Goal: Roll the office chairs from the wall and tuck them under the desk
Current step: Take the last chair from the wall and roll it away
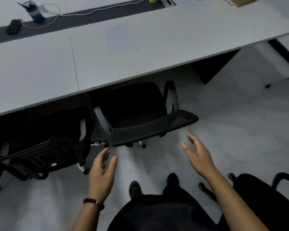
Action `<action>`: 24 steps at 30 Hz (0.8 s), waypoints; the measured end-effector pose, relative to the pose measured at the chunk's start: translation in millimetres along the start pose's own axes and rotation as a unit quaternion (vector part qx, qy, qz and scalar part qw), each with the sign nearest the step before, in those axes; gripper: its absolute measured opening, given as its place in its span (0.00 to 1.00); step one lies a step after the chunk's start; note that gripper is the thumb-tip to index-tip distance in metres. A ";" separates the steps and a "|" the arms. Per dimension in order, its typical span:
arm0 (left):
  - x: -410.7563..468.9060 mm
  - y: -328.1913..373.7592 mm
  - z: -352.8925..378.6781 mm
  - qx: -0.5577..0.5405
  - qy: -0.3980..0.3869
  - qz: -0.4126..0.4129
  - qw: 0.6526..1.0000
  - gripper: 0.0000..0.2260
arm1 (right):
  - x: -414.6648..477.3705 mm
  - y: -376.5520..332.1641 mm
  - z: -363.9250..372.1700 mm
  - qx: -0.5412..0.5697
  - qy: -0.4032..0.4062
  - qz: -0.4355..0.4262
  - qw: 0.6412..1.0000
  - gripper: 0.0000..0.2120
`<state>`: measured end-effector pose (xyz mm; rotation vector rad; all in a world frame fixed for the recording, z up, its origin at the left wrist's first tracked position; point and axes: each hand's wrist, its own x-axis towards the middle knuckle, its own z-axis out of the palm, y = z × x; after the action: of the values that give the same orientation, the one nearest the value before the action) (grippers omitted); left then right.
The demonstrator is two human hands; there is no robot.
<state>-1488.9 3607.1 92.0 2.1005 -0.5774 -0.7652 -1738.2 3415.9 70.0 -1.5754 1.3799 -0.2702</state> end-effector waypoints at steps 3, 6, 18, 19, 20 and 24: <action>-13.6 -13.6 -5.8 -0.014 -0.058 -0.002 0.998 0.19 | -68.4 22.4 13.8 0.079 0.075 0.062 0.992 0.28; -14.5 -19.0 -0.6 0.006 -0.146 0.029 0.989 0.17 | -132.1 44.4 23.4 0.123 0.140 0.106 0.977 0.27; -138.8 31.7 100.4 0.052 -0.356 0.246 0.900 0.18 | -360.0 151.1 -8.1 0.173 0.416 0.126 0.884 0.30; -162.3 31.8 110.5 0.048 -0.361 0.259 0.895 0.18 | -381.1 164.2 -10.8 0.173 0.428 0.124 0.879 0.30; -183.7 30.3 117.7 0.045 -0.366 0.268 0.890 0.18 | -399.2 177.1 -12.8 0.175 0.437 0.124 0.874 0.31; -307.1 -0.6 152.5 0.058 -0.396 0.282 0.872 0.18 | -503.5 246.2 -25.7 0.186 0.471 0.138 0.851 0.32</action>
<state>-1812.5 3718.1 115.0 1.4987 -1.6259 -1.2388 -2076.5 3862.4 103.1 -0.8802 2.0972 -1.1712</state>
